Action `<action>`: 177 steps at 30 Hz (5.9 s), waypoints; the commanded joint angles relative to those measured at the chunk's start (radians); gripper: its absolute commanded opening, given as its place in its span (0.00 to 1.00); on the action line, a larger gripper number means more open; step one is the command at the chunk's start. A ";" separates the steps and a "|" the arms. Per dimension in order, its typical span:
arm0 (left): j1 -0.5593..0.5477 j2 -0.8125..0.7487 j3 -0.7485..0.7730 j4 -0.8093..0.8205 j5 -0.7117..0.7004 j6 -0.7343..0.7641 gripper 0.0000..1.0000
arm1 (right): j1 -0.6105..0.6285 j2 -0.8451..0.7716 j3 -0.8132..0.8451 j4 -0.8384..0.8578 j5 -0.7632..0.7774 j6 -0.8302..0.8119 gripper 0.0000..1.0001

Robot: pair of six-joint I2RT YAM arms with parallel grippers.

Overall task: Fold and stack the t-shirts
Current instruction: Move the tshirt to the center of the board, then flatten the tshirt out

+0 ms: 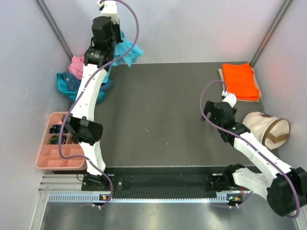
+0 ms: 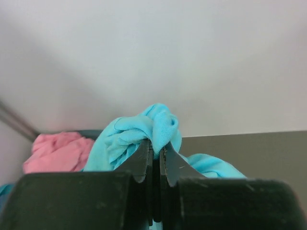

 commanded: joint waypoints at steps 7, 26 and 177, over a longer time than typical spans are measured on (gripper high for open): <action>-0.065 -0.225 -0.046 0.033 0.426 -0.173 0.00 | 0.014 -0.053 -0.007 0.019 0.019 0.035 0.99; -0.457 -0.104 -0.067 0.126 0.658 -0.313 0.00 | 0.014 -0.103 0.002 -0.048 0.164 0.075 0.99; -0.071 -0.814 -0.919 -0.071 0.370 -0.239 0.00 | -0.110 -0.083 0.683 -0.409 -0.119 -0.140 0.00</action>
